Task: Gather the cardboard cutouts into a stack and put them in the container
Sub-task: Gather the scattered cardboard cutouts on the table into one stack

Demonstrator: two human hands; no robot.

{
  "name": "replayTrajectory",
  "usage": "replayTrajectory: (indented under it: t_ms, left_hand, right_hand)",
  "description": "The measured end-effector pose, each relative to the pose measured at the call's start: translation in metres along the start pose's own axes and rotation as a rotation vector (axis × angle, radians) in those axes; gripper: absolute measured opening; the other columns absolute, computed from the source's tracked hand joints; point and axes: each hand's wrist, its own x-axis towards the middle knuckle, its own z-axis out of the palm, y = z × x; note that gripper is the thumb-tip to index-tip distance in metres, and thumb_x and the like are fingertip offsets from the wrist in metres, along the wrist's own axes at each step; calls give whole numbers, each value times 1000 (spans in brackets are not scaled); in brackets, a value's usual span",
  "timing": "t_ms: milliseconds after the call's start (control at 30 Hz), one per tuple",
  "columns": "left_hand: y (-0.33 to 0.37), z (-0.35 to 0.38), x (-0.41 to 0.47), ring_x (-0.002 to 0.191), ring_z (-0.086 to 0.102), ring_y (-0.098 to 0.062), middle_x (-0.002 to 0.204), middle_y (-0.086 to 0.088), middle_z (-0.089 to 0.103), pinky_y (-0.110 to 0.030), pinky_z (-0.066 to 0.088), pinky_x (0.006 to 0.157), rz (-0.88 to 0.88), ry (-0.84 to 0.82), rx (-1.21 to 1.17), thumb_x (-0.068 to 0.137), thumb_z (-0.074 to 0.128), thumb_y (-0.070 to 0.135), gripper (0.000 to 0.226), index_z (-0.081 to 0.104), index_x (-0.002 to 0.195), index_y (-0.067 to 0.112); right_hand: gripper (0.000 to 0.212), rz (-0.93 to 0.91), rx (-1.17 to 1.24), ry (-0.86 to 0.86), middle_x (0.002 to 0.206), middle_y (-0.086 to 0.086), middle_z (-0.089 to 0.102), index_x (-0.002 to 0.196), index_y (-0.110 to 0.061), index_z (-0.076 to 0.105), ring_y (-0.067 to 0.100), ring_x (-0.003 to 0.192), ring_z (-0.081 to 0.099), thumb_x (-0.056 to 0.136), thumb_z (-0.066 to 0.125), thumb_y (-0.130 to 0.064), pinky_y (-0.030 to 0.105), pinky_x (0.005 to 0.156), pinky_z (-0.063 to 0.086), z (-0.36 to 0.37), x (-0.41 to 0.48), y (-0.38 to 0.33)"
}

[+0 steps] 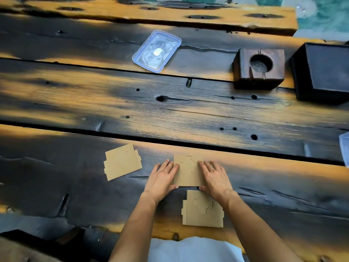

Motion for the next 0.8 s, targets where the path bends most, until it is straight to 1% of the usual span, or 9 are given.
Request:
replayTrajectory:
  t_ms: [133, 300, 433, 533, 600, 700, 800]
  left_hand:
    - [21, 4, -17, 163, 12, -23, 174, -5, 25, -43, 13, 130, 18, 8, 14, 101, 58, 55, 81, 21, 165, 21]
    - [50, 15, -36, 162, 13, -25, 173, -7, 24, -43, 15, 130, 41, -14, -1, 102, 58, 53, 79, 23, 164, 20]
    - [70, 20, -47, 161, 15, -27, 172, -8, 25, -40, 18, 127, 50, -30, -12, 101, 60, 52, 78, 26, 162, 19]
    - [81, 25, -54, 158, 22, -27, 169, -8, 30, -39, 24, 123, 63, -2, -16, 98, 64, 52, 73, 35, 156, 17]
    - [90, 33, -64, 156, 25, -26, 167, -7, 33, -39, 26, 121, 59, -14, -23, 97, 66, 50, 69, 40, 151, 16]
    - [98, 43, -73, 157, 24, -26, 168, -7, 32, -39, 26, 122, 45, -18, -27, 97, 66, 50, 67, 42, 149, 16]
    - [99, 48, -76, 159, 21, -26, 170, -7, 30, -39, 25, 124, 30, -23, -21, 98, 65, 50, 68, 41, 152, 17]
  right_hand:
    - [99, -7, 6, 8, 166, 8, 28, 163, -16, 11, 31, 154, 19, 91, 72, -46, 42, 126, 16, 6, -27, 7]
    - [101, -5, 0, -8, 162, 7, 33, 162, -16, 11, 32, 150, 26, 89, 73, -48, 42, 124, 19, 21, -60, 18]
    - [103, -6, -15, -18, 159, 7, 37, 162, -16, 11, 31, 145, 32, 88, 72, -52, 44, 124, 20, 33, -80, 29]
    - [103, 4, -19, -7, 155, 6, 41, 160, -16, 15, 30, 141, 37, 85, 74, -54, 44, 121, 22, 43, -91, 35]
    - [103, 9, -23, -27, 154, 5, 43, 159, -16, 17, 30, 140, 38, 83, 74, -56, 43, 120, 24, 53, -102, 36]
    - [103, 1, -33, -20, 154, 6, 43, 158, -16, 20, 30, 139, 39, 81, 74, -57, 43, 119, 25, 66, -111, 37]
    - [99, -7, -40, -18, 152, 7, 45, 155, -15, 25, 30, 138, 41, 81, 75, -56, 43, 119, 27, 71, -114, 36]
